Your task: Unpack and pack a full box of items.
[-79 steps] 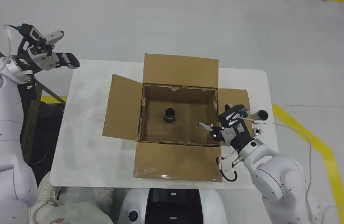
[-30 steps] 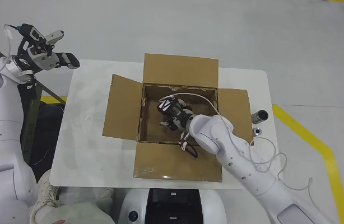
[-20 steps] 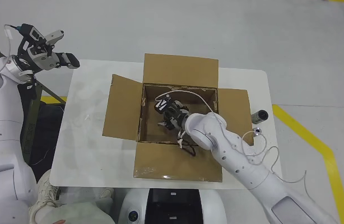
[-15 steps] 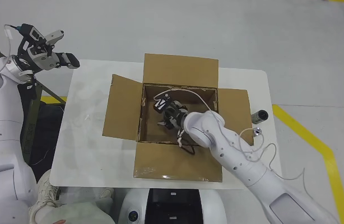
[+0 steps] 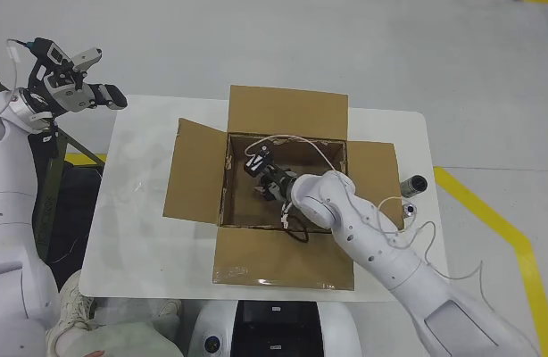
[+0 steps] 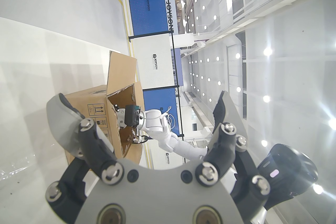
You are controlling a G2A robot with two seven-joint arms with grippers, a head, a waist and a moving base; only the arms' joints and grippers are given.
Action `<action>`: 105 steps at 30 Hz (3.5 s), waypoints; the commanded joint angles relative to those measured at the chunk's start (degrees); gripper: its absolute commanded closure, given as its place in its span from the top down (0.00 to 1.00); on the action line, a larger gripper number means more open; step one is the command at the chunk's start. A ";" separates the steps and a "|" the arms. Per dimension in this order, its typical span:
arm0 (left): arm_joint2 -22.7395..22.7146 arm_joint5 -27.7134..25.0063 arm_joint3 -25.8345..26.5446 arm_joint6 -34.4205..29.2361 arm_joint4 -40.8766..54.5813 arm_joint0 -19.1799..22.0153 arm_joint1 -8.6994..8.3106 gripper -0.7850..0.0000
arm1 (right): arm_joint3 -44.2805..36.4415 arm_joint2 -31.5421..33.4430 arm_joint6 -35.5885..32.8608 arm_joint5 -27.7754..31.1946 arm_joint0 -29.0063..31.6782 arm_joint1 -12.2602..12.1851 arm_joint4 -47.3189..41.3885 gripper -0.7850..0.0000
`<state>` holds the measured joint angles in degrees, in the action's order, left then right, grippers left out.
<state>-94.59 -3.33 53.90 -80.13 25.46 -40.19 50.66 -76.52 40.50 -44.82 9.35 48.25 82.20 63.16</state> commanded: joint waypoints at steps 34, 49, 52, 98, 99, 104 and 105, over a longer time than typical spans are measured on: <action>0.00 0.00 0.00 0.00 0.00 0.00 0.00 1.00 | -37.27 18.95 -4.40 4.94 22.35 -6.41 7.50 0.00; 0.00 0.00 0.00 0.00 0.00 0.00 0.00 1.00 | -49.88 32.69 -0.14 3.76 36.20 -8.87 8.84 0.00; 0.00 0.00 0.00 0.00 0.00 0.00 0.00 1.00 | -51.36 34.90 0.88 2.93 38.25 -9.15 9.08 0.00; 0.00 0.00 0.00 0.00 0.00 0.00 0.00 1.00 | -49.39 60.19 9.69 -10.94 57.53 -10.09 -1.80 0.00; 0.00 0.00 0.00 0.00 0.00 0.00 0.00 1.00 | -48.75 60.39 9.68 -11.01 57.44 -10.09 -2.09 0.00; 0.00 0.00 0.00 0.00 0.00 0.00 0.00 1.00 | -46.54 60.79 9.70 -10.95 57.18 -10.14 -3.05 0.00; 0.00 0.00 0.00 0.00 0.00 0.00 0.00 1.00 | -46.11 60.81 9.71 -10.97 57.17 -10.14 -3.24 0.00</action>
<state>-94.59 -3.33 53.90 -80.13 25.46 -40.19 50.66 -123.07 101.29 -35.10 -1.62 105.43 72.07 60.10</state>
